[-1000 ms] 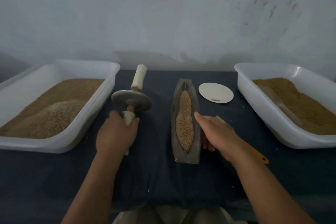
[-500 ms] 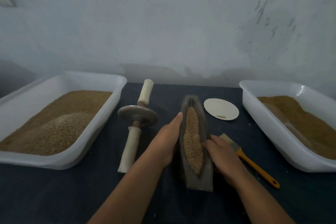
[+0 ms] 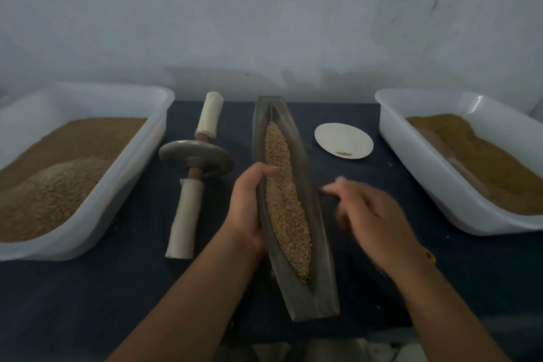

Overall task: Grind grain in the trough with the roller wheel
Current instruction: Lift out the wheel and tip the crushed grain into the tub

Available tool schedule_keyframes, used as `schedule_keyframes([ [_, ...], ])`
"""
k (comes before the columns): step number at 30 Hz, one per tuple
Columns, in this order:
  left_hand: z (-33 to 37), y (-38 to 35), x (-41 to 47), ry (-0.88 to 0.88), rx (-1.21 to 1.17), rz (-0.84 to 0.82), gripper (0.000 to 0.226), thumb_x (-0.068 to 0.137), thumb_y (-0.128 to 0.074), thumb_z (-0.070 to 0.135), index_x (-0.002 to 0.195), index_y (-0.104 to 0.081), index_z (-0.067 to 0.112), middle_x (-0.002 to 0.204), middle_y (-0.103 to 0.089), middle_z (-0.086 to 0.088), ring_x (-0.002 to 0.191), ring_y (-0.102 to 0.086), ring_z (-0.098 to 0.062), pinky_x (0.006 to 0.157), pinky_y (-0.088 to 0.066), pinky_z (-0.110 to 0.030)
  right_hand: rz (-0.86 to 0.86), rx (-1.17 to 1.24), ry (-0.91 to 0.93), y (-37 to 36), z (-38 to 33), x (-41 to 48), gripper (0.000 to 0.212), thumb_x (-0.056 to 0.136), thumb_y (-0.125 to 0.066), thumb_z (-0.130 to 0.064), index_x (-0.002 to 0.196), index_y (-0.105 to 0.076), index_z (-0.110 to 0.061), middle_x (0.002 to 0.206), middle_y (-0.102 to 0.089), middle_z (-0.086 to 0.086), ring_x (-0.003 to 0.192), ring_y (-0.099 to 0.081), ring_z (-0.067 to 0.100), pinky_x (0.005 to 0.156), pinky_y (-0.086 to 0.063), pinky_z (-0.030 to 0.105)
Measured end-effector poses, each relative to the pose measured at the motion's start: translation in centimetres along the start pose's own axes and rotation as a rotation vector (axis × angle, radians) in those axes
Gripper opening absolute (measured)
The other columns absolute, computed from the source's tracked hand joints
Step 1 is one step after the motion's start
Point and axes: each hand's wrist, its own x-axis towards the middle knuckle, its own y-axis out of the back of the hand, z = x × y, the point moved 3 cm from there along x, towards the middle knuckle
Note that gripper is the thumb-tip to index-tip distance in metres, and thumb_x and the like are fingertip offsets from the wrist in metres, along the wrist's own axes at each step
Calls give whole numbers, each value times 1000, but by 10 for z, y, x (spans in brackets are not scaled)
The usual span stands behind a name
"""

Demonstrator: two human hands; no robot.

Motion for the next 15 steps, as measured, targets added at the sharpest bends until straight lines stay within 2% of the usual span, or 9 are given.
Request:
schedule_keyframes([
  [2,-1,2,-2,-12,-43,-11,63,90,-59,30,145,-54,0,125,-64,-32,112,-65,-48,87,-57,-56,229,-330,56,32,22,-5,39,98,-43,-77,98,-66,-45,79,-65,-13,73,-63,3,62,-49,28],
  [4,0,0,-4,-27,-62,-12,61,88,-58,28,142,-58,0,124,-62,-33,107,-67,-47,83,-58,-55,260,-736,34,55,49,-5,32,94,-59,-68,97,-63,-36,88,-59,-14,79,-57,6,65,-51,32],
  [5,0,-2,-6,-40,-77,-8,61,87,-58,28,141,-59,-1,124,-62,-34,104,-68,-46,81,-59,-55,224,-837,8,60,63,-4,33,92,-66,-64,91,-61,-32,88,-56,-11,78,-54,9,64,-49,32],
  [8,3,-8,-13,-92,-100,25,60,86,-58,26,139,-59,-2,123,-62,-32,104,-67,-46,82,-58,-55,83,-808,-26,58,89,-9,37,92,-69,-60,76,-53,-31,78,-50,-9,66,-49,7,56,-38,27],
  [10,8,-12,-19,-141,-103,31,53,88,-56,24,133,-63,-2,121,-62,-30,107,-64,-46,86,-58,-55,75,-817,6,55,95,-12,40,95,-63,-60,72,-49,-30,72,-49,-9,59,-48,7,52,-31,26],
  [13,28,-10,-36,-244,-79,39,40,92,-51,22,116,-74,0,114,-66,-29,103,-67,-46,83,-60,-53,109,-794,-35,55,90,-18,43,96,-54,-67,72,-48,-31,60,-51,-8,48,-50,8,45,-34,29],
  [15,49,-8,-53,-317,-40,84,41,93,-51,22,119,-74,-1,116,-66,-32,102,-69,-47,79,-61,-53,154,-703,-118,58,84,-22,42,91,-42,-77,81,-46,-37,55,-56,-6,44,-55,9,42,-39,29],
])
